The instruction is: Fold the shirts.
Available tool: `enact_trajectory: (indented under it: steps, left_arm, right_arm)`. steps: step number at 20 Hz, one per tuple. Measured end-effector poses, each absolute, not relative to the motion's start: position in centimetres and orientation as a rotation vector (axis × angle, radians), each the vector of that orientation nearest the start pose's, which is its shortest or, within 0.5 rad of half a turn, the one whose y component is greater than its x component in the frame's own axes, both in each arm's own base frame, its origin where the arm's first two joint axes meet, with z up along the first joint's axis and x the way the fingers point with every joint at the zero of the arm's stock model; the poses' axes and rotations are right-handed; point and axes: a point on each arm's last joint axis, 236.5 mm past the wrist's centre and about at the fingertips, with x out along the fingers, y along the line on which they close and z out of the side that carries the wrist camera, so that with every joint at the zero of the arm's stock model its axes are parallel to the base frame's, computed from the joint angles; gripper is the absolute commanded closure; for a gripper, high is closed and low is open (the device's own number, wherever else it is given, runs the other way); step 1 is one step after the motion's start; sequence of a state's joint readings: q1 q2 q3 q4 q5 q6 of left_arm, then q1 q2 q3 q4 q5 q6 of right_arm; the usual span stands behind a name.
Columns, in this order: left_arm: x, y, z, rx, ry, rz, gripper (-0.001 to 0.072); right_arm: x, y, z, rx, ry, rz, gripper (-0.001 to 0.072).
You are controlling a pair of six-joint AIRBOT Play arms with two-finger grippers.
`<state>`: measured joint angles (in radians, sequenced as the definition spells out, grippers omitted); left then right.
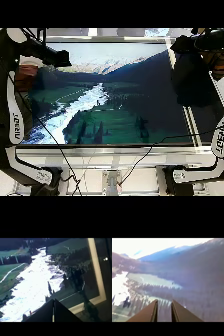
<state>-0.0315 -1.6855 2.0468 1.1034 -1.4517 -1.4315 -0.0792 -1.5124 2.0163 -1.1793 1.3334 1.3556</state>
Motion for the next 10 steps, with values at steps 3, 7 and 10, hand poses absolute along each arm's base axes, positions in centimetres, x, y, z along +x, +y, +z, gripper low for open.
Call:
enact_trajectory:
  steps: [3,7,10]
  left_arm:
    - [50.1,-12.1,14.6,-0.172,1.042,-0.477,0.0685]
    - [51.3,-9.1,13.5,-0.1,1.037,-0.353,0.0081]
    - [51.9,-1.0,12.2,0.071,1.068,-0.058,0.0024]
  right_arm:
    - [49.2,5.1,22.0,0.094,0.835,0.342,0.0486]
    - [48.3,5.6,19.3,0.123,0.92,0.362,0.0484]
    - [47.2,6.8,16.9,0.165,0.998,0.404,0.0481]
